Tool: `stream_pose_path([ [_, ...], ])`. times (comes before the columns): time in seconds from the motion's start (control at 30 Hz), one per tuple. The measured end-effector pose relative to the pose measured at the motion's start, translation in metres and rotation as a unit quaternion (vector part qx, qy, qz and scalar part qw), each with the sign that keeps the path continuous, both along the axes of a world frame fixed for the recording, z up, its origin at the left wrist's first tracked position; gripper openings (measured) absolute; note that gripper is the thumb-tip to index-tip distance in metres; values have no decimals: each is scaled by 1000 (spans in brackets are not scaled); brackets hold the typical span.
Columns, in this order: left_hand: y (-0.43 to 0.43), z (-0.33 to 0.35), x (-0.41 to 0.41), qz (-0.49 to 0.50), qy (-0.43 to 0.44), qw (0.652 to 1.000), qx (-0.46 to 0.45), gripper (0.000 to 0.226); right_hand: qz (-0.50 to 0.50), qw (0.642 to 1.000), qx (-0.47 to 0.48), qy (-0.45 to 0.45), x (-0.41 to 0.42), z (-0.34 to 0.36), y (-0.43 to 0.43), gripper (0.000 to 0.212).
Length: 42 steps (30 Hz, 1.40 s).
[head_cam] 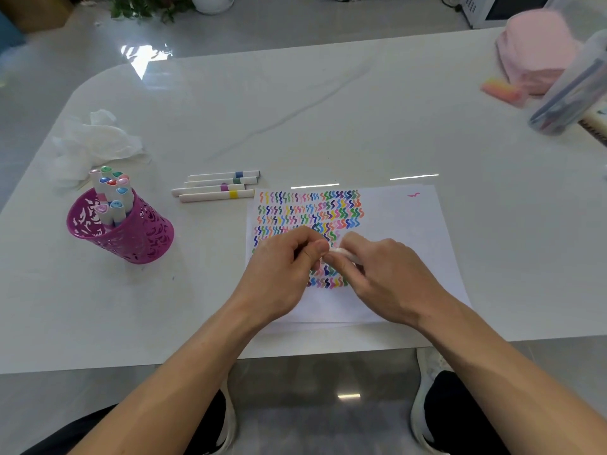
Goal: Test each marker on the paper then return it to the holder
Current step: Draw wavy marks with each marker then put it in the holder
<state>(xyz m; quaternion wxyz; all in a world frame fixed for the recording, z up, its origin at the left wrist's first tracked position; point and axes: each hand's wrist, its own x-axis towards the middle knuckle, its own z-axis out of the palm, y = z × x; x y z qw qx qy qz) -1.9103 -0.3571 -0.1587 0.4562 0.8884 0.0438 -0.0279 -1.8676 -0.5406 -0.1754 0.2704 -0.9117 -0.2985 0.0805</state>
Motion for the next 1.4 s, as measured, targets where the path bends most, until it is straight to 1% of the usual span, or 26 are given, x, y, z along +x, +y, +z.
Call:
stream_pose_path([
  [0.07, 0, -1, 0, 21, -11, 1000, 9, 17, -24, 999, 24, 19, 3, -1, -3, 21],
  [0.13, 2, -2, 0, 30, -26, 999, 37, 14, -56, 993, 88, 55, 7, -1, -8, 9],
  [0.23, 5, -5, 0, 3, -60, 993, 105, 8, -116, 965, 199, 122, 14, 1, -12, 13],
  [0.3, 7, -7, 0, -23, -82, 985, 153, 9, -146, 940, 260, 164, 18, 4, -10, 13],
  [0.4, 9, -12, 0, -60, -91, 971, 212, 14, -158, 880, 366, 259, 21, 8, -9, 31],
  [0.43, 9, -13, 0, -66, -86, 969, 221, 14, -159, 862, 387, 287, 22, 8, -10, 36],
  [0.47, 9, -14, -1, -69, -79, 969, 225, 14, -157, 853, 396, 301, 22, 8, -10, 38],
  [0.5, 9, -16, -1, -71, -73, 969, 226, 14, -151, 856, 394, 297, 21, 6, -10, 37],
  [0.53, 9, -17, -2, -72, -70, 968, 229, 15, -143, 868, 383, 282, 21, 3, -10, 34],
  [0.6, 8, -18, -3, -72, -71, 966, 237, 17, -132, 891, 354, 252, 20, -3, -10, 24],
  [0.63, 8, -19, -3, -71, -72, 966, 239, 18, -133, 896, 345, 245, 20, -4, -9, 17],
  [0.67, 7, -19, -3, -70, -73, 966, 240, 18, -137, 898, 342, 242, 19, -5, -8, 12],
  [0.7, 7, -19, -3, -68, -73, 965, 241, 18, -141, 898, 342, 238, 18, -7, -7, 12],
  [0.8, 7, -19, -3, -67, -72, 965, 245, 18, -160, 896, 351, 221, 16, -12, -5, 27],
  [0.83, 7, -19, -3, -66, -71, 965, 245, 18, -166, 895, 354, 214, 15, -14, -4, 28],
  [0.87, 7, -19, -2, -65, -69, 965, 245, 18, -170, 894, 358, 209, 15, -15, -4, 23],
  [0.93, 7, -20, -1, -64, -65, 965, 246, 18, -173, 896, 359, 198, 14, -17, -4, 6],
  [0.97, 7, -20, -1, -63, -63, 965, 246, 18, -175, 897, 358, 190, 14, -18, -5, 4],
  [1.07, 7, -20, -1, -59, -63, 965, 247, 18, -188, 896, 357, 184, 14, -21, -6, 18],
  [1.27, 7, -20, -1, -58, -58, 966, 243, 17, -207, 896, 346, 184, 14, -22, -5, 24],
  [1.4, 6, -20, -2, -58, -57, 967, 242, 16, -213, 897, 341, 184, 14, -22, -4, 24],
])
